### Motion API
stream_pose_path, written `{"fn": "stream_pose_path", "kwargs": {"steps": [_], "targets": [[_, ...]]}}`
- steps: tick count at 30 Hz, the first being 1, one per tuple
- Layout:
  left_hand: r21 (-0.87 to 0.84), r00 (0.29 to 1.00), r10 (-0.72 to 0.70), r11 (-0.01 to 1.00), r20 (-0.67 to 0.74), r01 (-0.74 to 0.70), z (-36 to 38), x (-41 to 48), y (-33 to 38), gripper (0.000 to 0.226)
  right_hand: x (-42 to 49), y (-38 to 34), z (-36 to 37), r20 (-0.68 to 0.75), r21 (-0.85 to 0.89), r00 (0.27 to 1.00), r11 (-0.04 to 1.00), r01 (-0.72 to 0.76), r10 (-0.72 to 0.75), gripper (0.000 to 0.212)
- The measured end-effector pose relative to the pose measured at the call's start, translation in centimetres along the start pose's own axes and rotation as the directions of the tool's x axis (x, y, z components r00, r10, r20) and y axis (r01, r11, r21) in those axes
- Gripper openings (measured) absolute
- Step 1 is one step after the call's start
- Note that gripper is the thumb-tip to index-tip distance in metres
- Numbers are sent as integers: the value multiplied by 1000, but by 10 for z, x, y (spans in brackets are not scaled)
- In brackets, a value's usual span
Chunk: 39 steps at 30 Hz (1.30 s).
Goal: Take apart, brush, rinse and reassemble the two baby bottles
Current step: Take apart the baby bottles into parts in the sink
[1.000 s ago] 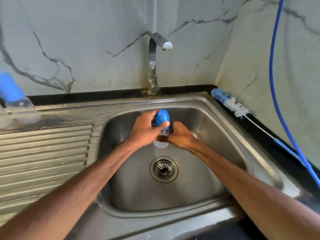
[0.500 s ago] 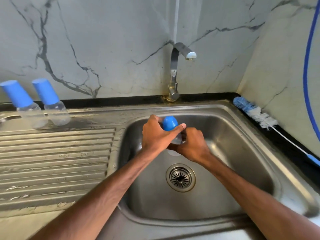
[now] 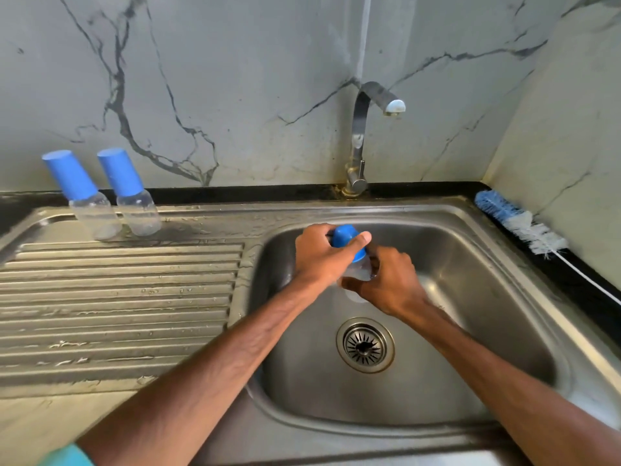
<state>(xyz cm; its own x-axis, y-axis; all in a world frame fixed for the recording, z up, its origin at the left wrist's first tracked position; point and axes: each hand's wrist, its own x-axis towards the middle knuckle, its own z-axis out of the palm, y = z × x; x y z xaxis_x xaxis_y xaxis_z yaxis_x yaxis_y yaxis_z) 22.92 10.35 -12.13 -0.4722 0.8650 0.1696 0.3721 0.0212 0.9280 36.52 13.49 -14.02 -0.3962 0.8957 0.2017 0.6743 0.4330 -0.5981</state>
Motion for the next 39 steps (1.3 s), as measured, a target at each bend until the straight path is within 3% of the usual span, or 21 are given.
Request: {"fn": "stream_pose_path", "kwargs": {"steps": [3,6,9,12,14,19,23,26,30,34,37,39], "targets": [[-9,990,-24,1000,-138,23,0,0,0,44,-3,-4,1,-56,-136,998,991,17,-25,61],[73,991,56,996,-118,-47,-8,8,-5,48,-2,-4,0,-56,-211,997,977,34,-47,66],[-23,983,50,999,175,-47,-18,16,-14,48,2,4,-6,46,81,998,995,-51,48,53],[-56,809,48,998,585,-18,-19,14,-19,71,6,12,-12,144,447,977,870,-208,159,43],[-34,716,82,996,693,-81,-15,11,-24,81,6,15,-16,203,568,964,782,-257,169,45],[163,795,249,904,553,-396,-8,8,-30,71,0,17,-29,385,715,922,623,-317,28,44],[297,834,330,824,442,-483,-3,5,-29,57,0,15,-29,242,734,962,624,-268,128,37],[439,880,334,772,336,-461,6,-2,-28,58,4,16,-27,171,764,980,614,-200,106,27],[235,840,316,863,441,-448,-2,2,-19,59,6,21,-39,187,808,980,557,-190,64,26],[-29,786,218,969,578,-247,-13,3,-21,48,9,27,-38,266,850,964,470,-236,2,36],[-252,732,182,968,656,-14,-16,4,-19,36,13,32,-42,298,923,955,254,-291,10,40],[-256,714,169,967,679,15,-15,4,-19,38,17,38,-44,314,939,949,137,-314,24,43]]}}
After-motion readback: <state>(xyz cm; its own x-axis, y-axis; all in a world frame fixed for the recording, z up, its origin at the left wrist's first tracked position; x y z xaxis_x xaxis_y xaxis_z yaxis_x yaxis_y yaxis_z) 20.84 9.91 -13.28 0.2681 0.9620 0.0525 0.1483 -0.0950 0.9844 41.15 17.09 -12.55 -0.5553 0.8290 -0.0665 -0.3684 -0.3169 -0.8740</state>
